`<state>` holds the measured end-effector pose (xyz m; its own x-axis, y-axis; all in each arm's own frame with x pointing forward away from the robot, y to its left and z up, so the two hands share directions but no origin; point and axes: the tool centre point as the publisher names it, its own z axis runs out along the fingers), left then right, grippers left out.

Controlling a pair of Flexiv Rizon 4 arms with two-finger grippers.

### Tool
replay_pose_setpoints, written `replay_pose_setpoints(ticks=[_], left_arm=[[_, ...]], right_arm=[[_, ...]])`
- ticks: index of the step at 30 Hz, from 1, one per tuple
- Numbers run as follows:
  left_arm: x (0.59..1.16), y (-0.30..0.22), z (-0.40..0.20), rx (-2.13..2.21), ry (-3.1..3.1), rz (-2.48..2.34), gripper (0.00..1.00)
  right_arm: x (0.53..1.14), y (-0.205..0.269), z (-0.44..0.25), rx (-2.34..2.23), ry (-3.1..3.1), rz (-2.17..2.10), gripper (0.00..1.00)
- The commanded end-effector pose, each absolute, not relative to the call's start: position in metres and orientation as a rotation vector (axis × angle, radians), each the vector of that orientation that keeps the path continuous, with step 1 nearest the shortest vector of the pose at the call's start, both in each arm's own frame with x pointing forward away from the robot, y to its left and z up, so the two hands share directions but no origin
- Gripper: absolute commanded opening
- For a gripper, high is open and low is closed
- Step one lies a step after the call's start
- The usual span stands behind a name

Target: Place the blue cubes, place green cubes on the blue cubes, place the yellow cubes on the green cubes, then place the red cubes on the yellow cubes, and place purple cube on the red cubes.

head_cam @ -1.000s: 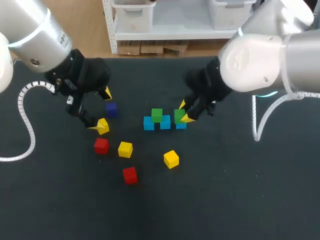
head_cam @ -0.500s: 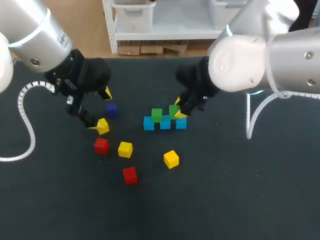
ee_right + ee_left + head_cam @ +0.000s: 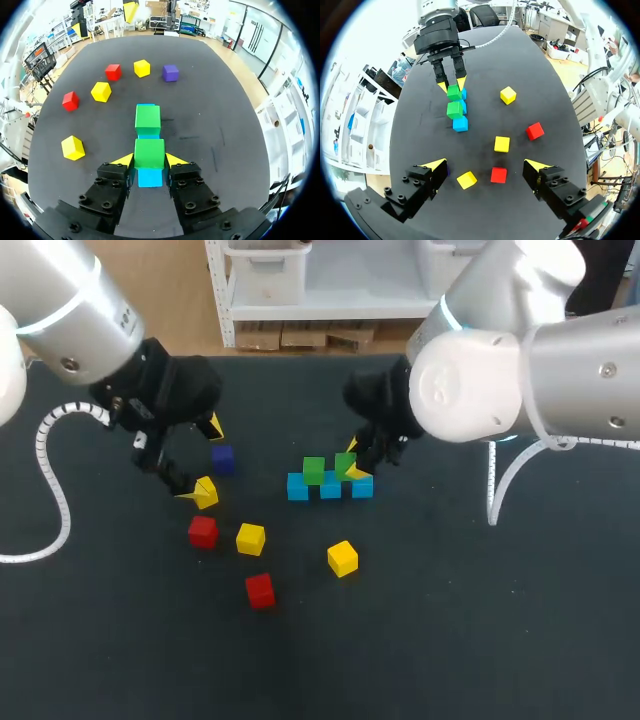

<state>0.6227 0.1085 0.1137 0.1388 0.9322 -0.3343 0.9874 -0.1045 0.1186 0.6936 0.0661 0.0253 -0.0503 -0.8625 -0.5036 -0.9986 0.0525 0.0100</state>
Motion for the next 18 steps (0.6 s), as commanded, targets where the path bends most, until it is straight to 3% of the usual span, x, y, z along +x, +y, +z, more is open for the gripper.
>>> replay_pose_setpoints(ticks=[1, 18], left_arm=[[0.6238, 0.1091, 0.1133, 2.114, 1.856, -0.254, 1.00], [0.6238, 0.1091, 0.1133, 2.114, 1.856, -0.254, 1.00]], right_arm=[[0.6930, 0.0647, 0.0241, -1.866, 1.981, 0.501, 0.00], [0.6966, 0.0626, 0.0190, -1.859, 1.991, 0.513, 0.00]])
